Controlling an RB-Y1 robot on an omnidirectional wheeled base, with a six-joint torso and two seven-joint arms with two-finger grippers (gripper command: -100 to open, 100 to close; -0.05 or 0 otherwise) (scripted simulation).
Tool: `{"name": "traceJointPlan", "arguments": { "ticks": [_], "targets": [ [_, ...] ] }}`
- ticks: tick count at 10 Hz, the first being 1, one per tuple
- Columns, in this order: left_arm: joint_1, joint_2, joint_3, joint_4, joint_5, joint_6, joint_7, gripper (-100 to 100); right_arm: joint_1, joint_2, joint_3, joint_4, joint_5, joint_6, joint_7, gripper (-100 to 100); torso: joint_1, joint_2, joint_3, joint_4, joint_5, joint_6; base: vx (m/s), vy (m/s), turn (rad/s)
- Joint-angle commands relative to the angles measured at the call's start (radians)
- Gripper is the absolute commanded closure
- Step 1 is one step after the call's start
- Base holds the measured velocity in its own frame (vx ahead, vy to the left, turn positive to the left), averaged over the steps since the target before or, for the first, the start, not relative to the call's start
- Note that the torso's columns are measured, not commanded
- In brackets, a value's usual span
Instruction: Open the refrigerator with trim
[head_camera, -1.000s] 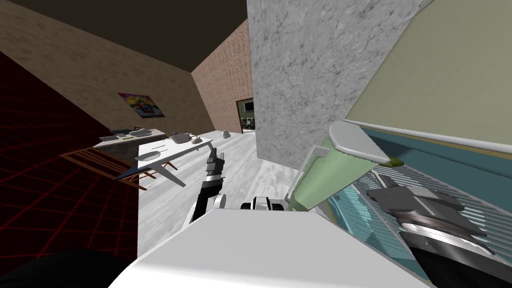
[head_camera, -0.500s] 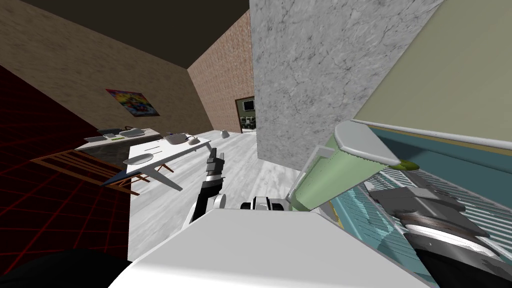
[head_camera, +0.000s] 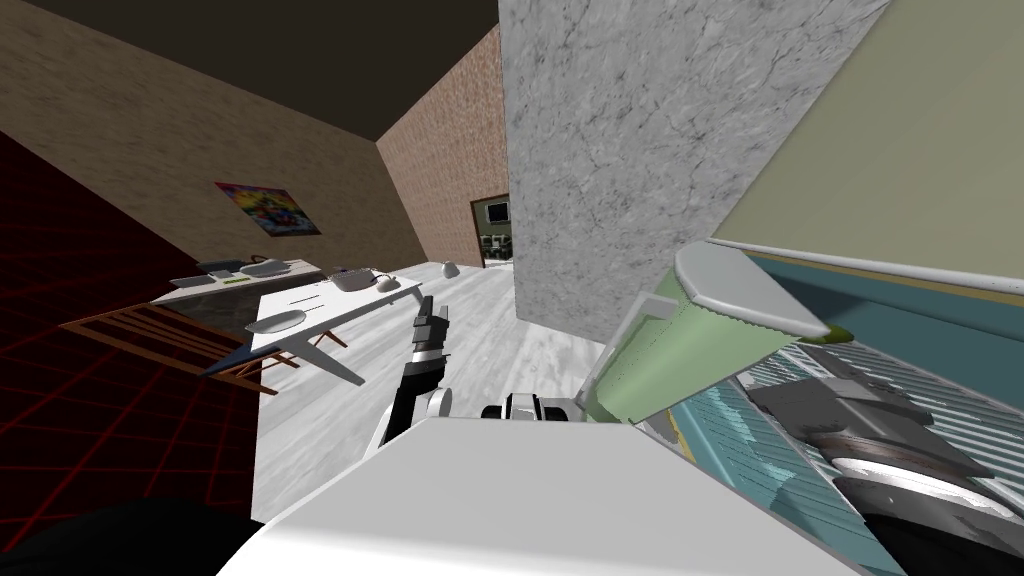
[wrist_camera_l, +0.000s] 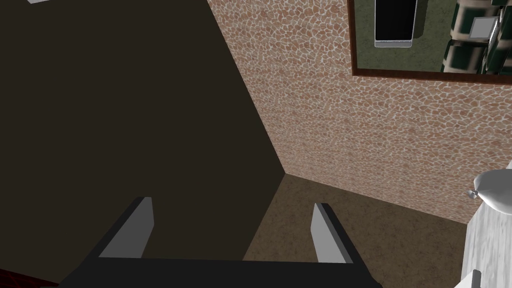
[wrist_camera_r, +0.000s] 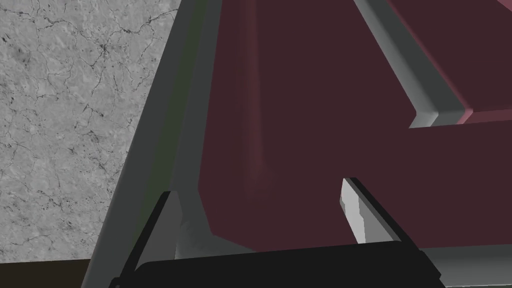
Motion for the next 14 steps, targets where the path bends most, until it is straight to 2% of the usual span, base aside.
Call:
{"name": "traceJointPlan", "arguments": {
  "ticks": [1,6,7,9,11,12,14],
  "targets": [
    [0.000,0.000,0.000,0.000,0.000,0.000,0.000,0,0.037,-0.028,-0.023,0.013,-0.038,0.023,-0.046,-100,0.000,0.000,0.000,0.000,0.000,0.000,0.092,0.065,-0.015],
    [0.000,0.000,0.000,0.000,0.000,0.000,0.000,0,0.130,-0.042,-0.083,0.022,-0.116,0.077,-0.129,-100,-0.001,0.000,0.000,0.000,-0.001,-0.001,0.095,0.071,-0.009],
    [0.000,0.000,0.000,0.000,0.000,0.000,0.000,0,0.143,-0.045,-0.091,0.023,-0.124,0.083,-0.137,-100,0.000,0.001,0.001,0.000,0.000,-0.001,0.075,0.058,-0.006],
    [0.000,0.000,0.000,0.000,0.000,0.000,0.000,0,0.198,-0.054,-0.125,0.028,-0.156,0.109,-0.162,-100,0.000,0.001,0.001,0.001,0.000,-0.001,0.092,0.060,-0.010],
    [0.000,0.000,0.000,0.000,0.000,0.000,0.000,0,0.229,-0.062,-0.145,0.030,-0.172,0.123,-0.173,-100,-0.001,0.001,0.000,0.000,0.000,-0.001,0.089,0.062,-0.008],
    [0.000,0.000,0.000,0.000,0.000,0.000,0.000,0,0.264,-0.074,-0.166,0.033,-0.188,0.138,-0.182,-100,-0.001,0.001,0.000,0.000,0.000,-0.001,0.094,0.056,-0.010],
    [0.000,0.000,0.000,0.000,0.000,0.000,0.000,0,0.302,-0.093,-0.190,0.035,-0.204,0.153,-0.190,-100,0.000,0.000,0.000,0.000,0.000,-0.001,0.101,0.075,-0.011]
  ]
}}
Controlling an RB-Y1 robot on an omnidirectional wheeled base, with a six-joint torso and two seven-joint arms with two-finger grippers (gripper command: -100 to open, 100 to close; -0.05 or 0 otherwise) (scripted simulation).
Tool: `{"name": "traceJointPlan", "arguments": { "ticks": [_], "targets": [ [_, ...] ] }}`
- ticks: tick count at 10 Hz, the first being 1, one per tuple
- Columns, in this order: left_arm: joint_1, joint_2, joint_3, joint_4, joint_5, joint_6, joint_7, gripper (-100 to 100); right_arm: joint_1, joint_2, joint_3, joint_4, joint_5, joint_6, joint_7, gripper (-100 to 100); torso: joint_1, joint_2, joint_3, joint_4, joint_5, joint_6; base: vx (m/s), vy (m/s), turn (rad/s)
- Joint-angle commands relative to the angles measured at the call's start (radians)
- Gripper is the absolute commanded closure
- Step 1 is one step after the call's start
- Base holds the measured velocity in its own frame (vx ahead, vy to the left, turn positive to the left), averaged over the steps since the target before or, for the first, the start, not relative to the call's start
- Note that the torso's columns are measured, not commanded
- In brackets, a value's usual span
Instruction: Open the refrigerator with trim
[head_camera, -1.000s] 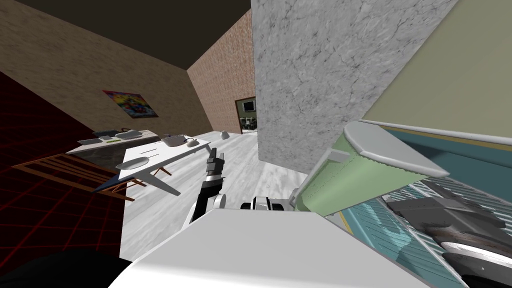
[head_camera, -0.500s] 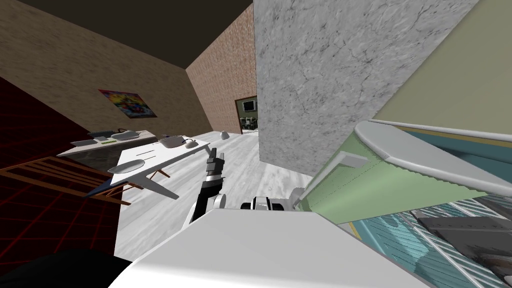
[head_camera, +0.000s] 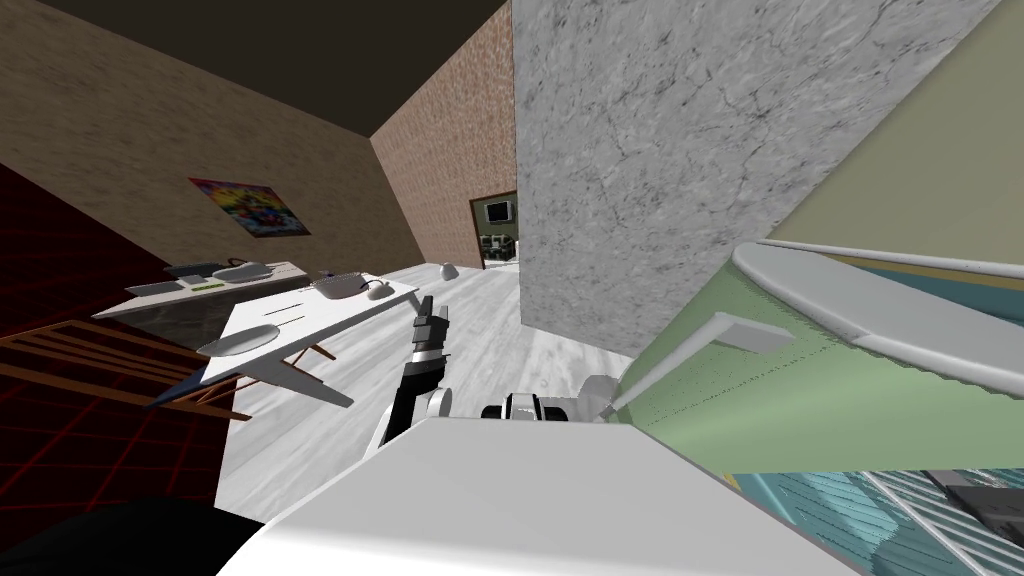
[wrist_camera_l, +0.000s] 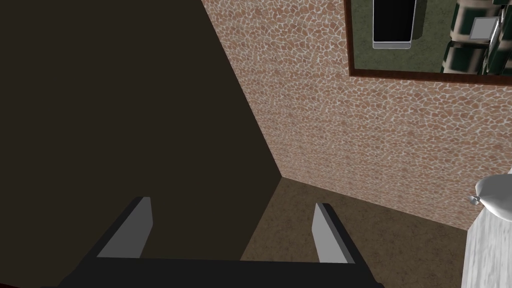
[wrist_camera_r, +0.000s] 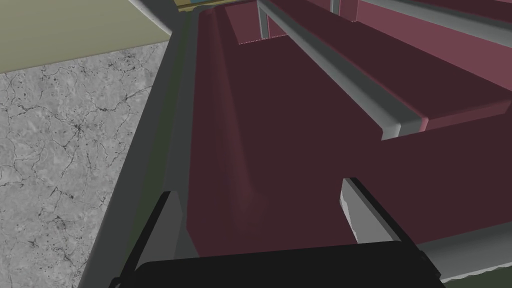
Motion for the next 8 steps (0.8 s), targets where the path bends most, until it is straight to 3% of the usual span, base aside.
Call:
{"name": "traceJointPlan", "arguments": {
  "ticks": [1,6,8],
  "targets": [
    [0.000,0.000,0.000,0.000,0.000,0.000,0.000,0,0.055,-0.025,-0.035,0.000,-0.023,0.016,-0.012,-100,0.000,0.001,0.000,0.000,0.001,0.000,0.071,0.055,-0.009],
    [0.000,0.000,0.000,0.000,0.000,0.000,0.000,0,0.145,-0.104,-0.091,-0.028,-0.059,0.052,-0.027,-100,0.002,0.000,-0.001,0.000,0.002,-0.001,0.060,0.048,-0.007],
    [0.000,0.000,0.000,0.000,0.000,0.000,0.000,0,0.186,-0.139,-0.116,-0.081,-0.076,0.068,-0.035,-100,0.002,-0.002,-0.002,0.000,0.002,-0.001,0.080,0.062,-0.009]
  ]
}}
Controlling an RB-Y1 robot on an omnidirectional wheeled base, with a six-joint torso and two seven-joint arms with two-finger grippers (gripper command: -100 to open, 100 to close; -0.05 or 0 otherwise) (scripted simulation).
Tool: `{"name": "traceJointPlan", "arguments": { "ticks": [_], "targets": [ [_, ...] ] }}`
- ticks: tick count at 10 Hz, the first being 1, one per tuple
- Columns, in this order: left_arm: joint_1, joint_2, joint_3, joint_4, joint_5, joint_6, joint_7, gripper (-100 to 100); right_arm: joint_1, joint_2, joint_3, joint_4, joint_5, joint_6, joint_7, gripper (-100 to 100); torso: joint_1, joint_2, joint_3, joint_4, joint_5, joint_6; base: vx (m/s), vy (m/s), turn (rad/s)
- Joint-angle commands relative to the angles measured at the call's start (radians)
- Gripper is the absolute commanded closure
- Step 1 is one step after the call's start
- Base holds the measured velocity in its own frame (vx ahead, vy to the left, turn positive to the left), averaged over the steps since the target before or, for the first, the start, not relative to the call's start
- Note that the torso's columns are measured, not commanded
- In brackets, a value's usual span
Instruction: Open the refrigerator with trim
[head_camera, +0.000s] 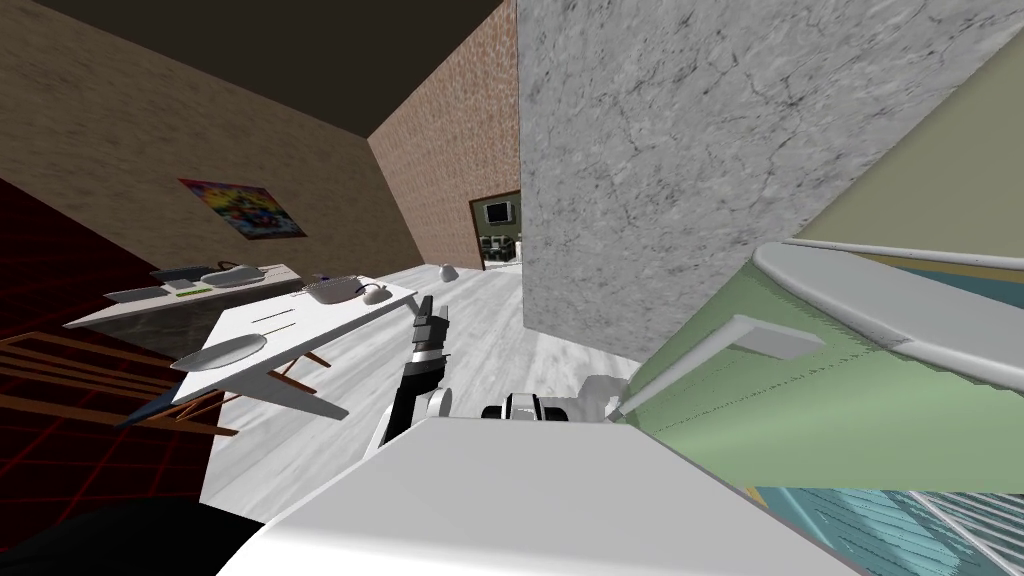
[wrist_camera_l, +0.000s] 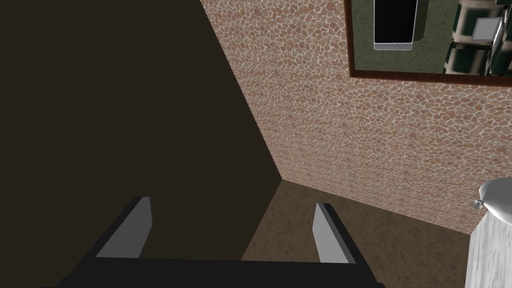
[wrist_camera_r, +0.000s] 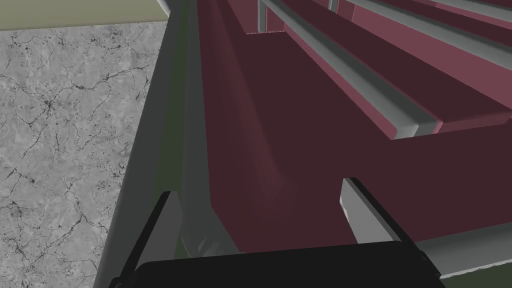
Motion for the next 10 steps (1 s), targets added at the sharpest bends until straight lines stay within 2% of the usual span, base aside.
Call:
{"name": "traceJointPlan", "arguments": {
  "ticks": [1,4,6,7,8,10],
  "targets": [
    [0.000,0.000,0.000,0.000,0.000,0.000,0.000,0,0.040,-0.029,-0.023,-0.071,-0.016,0.018,-0.008,-100,0.000,0.001,0.001,0.000,0.000,0.000,0.052,0.040,0.002],
    [0.000,0.000,0.000,0.000,0.000,0.000,0.000,0,0.056,-0.037,-0.033,-0.136,-0.023,0.025,-0.012,-100,-0.002,0.005,0.003,0.001,-0.001,0.001,0.028,0.017,0.000],
    [0.000,0.000,0.000,0.000,0.000,0.000,0.000,0,0.057,-0.045,-0.037,-0.122,-0.028,0.031,-0.016,-100,-0.001,0.005,0.003,0.001,-0.001,0.001,0.000,0.000,0.000],
    [0.000,0.000,0.000,0.000,0.000,0.000,0.000,0,0.057,-0.045,-0.037,-0.122,-0.028,0.031,-0.016,100,-0.002,0.004,0.003,0.001,-0.001,0.002,0.000,0.000,0.000],
    [0.000,0.000,0.000,0.000,0.000,0.000,0.000,0,0.067,-0.032,-0.041,-0.119,-0.036,0.054,-0.017,100,-0.003,0.004,0.003,0.001,-0.002,0.002,0.168,0.078,-0.029],
    [0.000,0.000,0.000,0.000,0.000,0.000,0.000,0,0.072,-0.025,-0.042,-0.118,-0.040,0.065,-0.018,100,-0.002,-0.007,-0.004,-0.003,-0.002,0.000,0.205,0.107,-0.024]
  ]
}}
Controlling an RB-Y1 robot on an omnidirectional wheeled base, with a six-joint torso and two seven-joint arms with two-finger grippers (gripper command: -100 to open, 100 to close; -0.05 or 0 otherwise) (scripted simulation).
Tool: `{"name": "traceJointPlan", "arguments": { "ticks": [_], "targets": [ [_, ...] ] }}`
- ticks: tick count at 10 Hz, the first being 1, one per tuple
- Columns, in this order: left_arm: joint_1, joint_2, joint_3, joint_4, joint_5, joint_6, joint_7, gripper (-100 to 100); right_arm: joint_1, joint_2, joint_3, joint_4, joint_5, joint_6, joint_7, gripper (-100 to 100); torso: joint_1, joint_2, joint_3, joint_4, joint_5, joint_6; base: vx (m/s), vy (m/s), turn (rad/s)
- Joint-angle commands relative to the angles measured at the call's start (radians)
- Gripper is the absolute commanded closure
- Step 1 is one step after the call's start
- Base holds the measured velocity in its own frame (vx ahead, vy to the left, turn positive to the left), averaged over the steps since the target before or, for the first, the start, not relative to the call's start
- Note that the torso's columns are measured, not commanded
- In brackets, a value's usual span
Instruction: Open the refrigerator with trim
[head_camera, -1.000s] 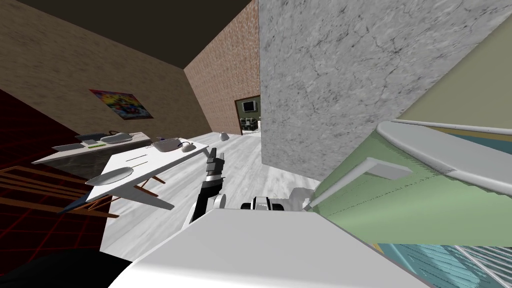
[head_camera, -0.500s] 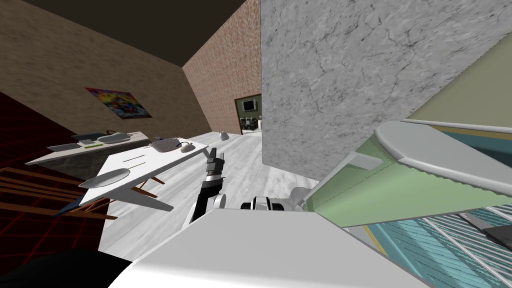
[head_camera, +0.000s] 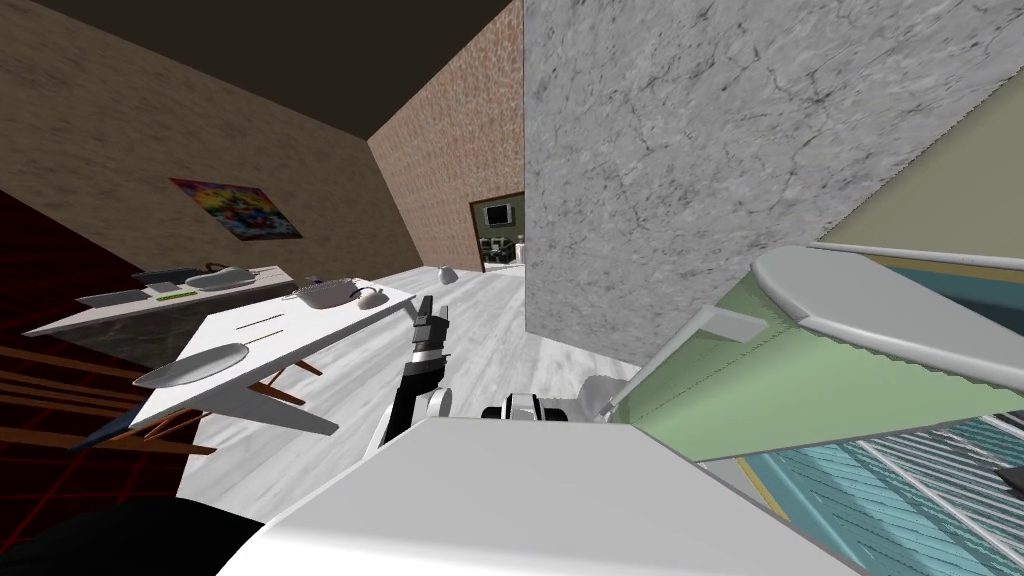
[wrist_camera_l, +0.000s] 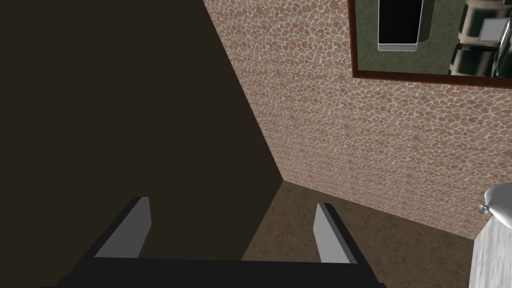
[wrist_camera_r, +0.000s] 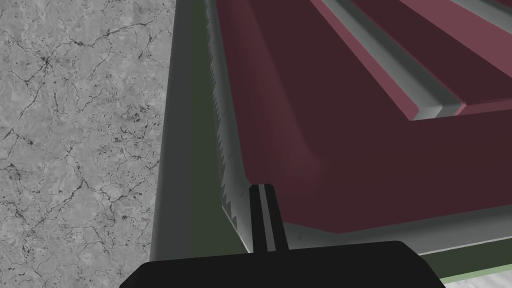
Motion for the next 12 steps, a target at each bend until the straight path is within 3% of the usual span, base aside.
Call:
{"name": "traceJointPlan", "arguments": {
  "ticks": [1,7,8,9,12],
  "targets": [
    [0.000,0.000,0.000,0.000,0.000,0.000,0.000,0,0.015,0.020,-0.006,-0.001,-0.009,0.021,-0.003,100,-0.001,0.002,0.001,0.001,0.001,0.000,0.266,0.130,-0.016],
    [0.000,0.000,0.000,0.000,0.000,0.000,0.000,0,0.045,0.059,-0.017,0.007,-0.033,0.089,-0.008,100,-0.002,0.008,0.005,0.003,0.000,0.000,0.273,0.131,-0.018],
    [0.000,0.000,0.000,0.000,0.000,0.000,0.000,0,0.040,0.056,-0.015,0.008,-0.029,0.083,-0.007,100,-0.002,0.009,0.006,0.003,0.000,0.000,0.098,0.046,-0.014],
    [0.000,0.000,0.000,0.000,0.000,0.000,0.000,0,0.038,0.058,-0.013,0.044,-0.030,0.086,-0.010,-100,-0.005,0.017,0.010,0.005,0.000,0.000,0.035,0.013,0.003],
    [0.000,0.000,0.000,0.000,0.000,0.000,0.000,0,0.027,0.062,-0.007,0.098,-0.033,0.087,-0.020,-100,-0.003,0.013,0.009,0.005,-0.001,0.002,0.027,0.009,0.002]
  ]
}}
